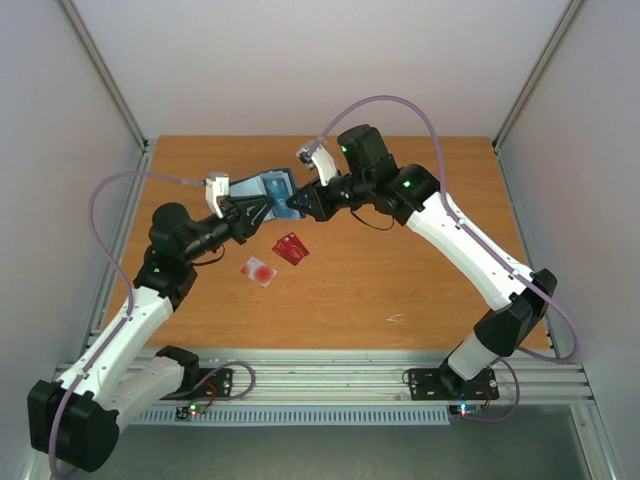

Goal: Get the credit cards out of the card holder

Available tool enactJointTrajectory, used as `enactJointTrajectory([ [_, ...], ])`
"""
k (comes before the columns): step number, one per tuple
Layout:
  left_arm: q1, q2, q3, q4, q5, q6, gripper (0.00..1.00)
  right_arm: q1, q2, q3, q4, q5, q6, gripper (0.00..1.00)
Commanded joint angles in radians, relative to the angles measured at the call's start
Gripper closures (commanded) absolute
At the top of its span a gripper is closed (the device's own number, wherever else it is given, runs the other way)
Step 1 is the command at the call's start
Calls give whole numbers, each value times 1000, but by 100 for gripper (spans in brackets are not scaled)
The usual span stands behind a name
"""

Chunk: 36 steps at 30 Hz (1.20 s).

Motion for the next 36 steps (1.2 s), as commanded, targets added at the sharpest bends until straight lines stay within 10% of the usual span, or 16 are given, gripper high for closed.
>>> enactJointTrajectory([
  [1,3,-4,-8,72,43,-21,69,5,-64,-38,139,-175,-25,99],
  [11,-5,-18,80,234,227,-82,63,4,-122,-121,295,-348,-64,99],
  [27,-25,5,186,288,320,-138,72,-50,93,92,232,-155,1,99],
  [36,-13,-4,164,234,311,-103,71,-120,14,23,281,-427,-41,99],
])
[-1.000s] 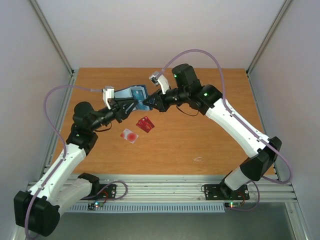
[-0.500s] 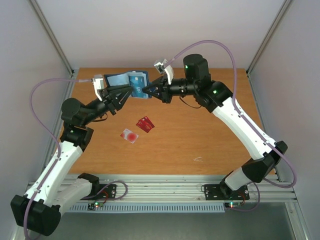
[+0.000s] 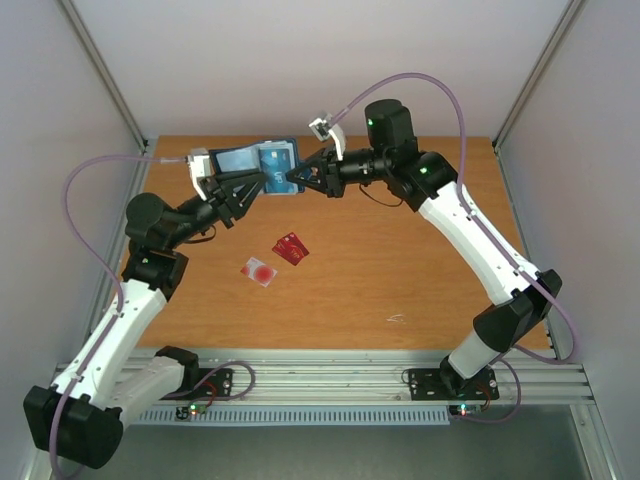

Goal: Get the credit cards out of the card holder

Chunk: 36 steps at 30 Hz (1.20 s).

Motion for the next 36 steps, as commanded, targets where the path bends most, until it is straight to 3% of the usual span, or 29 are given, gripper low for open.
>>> enactJointTrajectory([
  [1,-46,-17,20,84,184,-8,71,-2,9,-9,49,-122,-34,99],
  [6,-47,12,50,128,242,-50,65,-2,24,-2,68,-166,-25,99],
  [13,-47,70,85,163,290,-135,67,1,78,61,38,-96,-26,99],
  [21,33,150,129,225,310,-380,64,19,43,25,119,-365,-49,99],
  [28,46,164,184,282,430,-498,65,-14,39,36,127,-140,-24,99],
  [36,46,176,218,219,495,-506,68,-14,146,238,-26,5,-32,99],
])
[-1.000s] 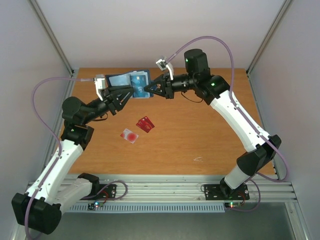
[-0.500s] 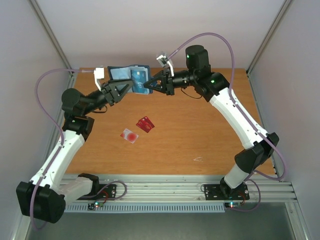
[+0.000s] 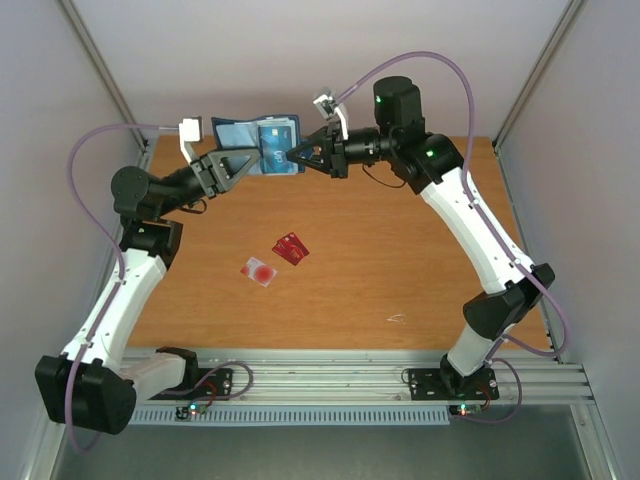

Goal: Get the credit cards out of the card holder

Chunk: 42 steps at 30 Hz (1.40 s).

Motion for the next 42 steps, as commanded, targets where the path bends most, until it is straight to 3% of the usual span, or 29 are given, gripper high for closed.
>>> enactJointTrajectory([
  [1,-52,5,48,12,231,-48,70,40,78,83,-30,114,-31,99],
  [5,-52,5,59,-28,247,21,88,70,100,110,-108,-61,-128,99],
  [7,-52,-1,56,-45,258,82,91,73,101,112,-131,-123,-149,99],
  [12,-45,-42,15,-117,318,326,84,70,73,105,-162,-180,-187,99],
  [17,-26,-105,19,-128,346,488,78,32,46,78,-192,-30,-158,99],
  [20,-21,-125,31,-149,338,491,77,27,43,78,-218,123,-144,99],
  [26,-14,-135,25,-155,299,461,73,26,36,80,-232,226,-116,99],
  [30,9,-129,23,-121,260,403,65,26,32,82,-256,229,-119,99],
  [35,36,-125,18,-177,103,374,64,27,18,75,-263,212,-127,99],
  [42,40,-122,5,-191,81,349,62,28,13,74,-275,200,-134,99],
])
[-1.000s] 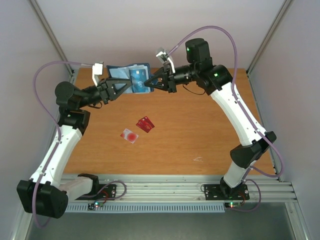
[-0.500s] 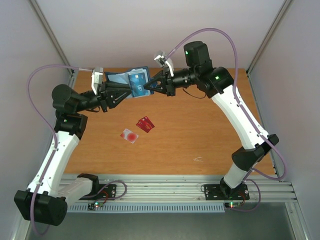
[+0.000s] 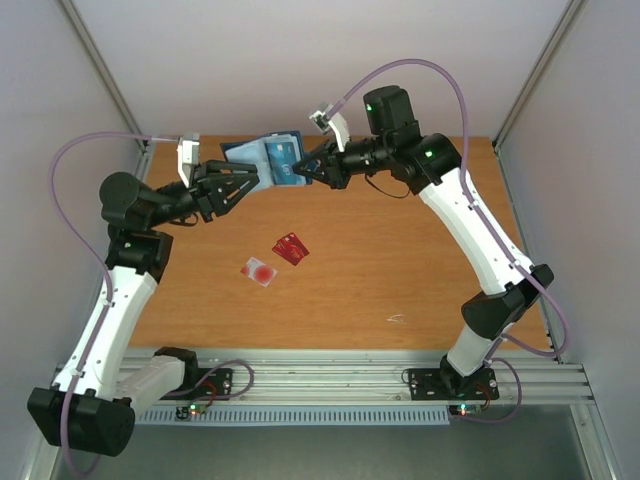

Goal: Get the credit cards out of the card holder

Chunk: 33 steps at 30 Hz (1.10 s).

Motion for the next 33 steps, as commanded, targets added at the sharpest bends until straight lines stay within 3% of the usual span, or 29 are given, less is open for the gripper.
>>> enactJointTrajectory([
  [1,4,-10,0,33,-15,-32,62,2,-6,-1,3,-8,0,99],
  [5,-28,0,1,-51,-61,11,64,15,-8,-1,20,-48,-9,99],
  [11,-48,21,2,-113,-163,-48,62,38,-25,-1,13,-54,-45,99],
  [22,-45,11,-2,-223,-289,43,62,40,-50,-4,-2,-119,-63,99],
  [33,-63,25,3,-210,-217,74,61,51,-45,-3,-1,-187,-102,99],
])
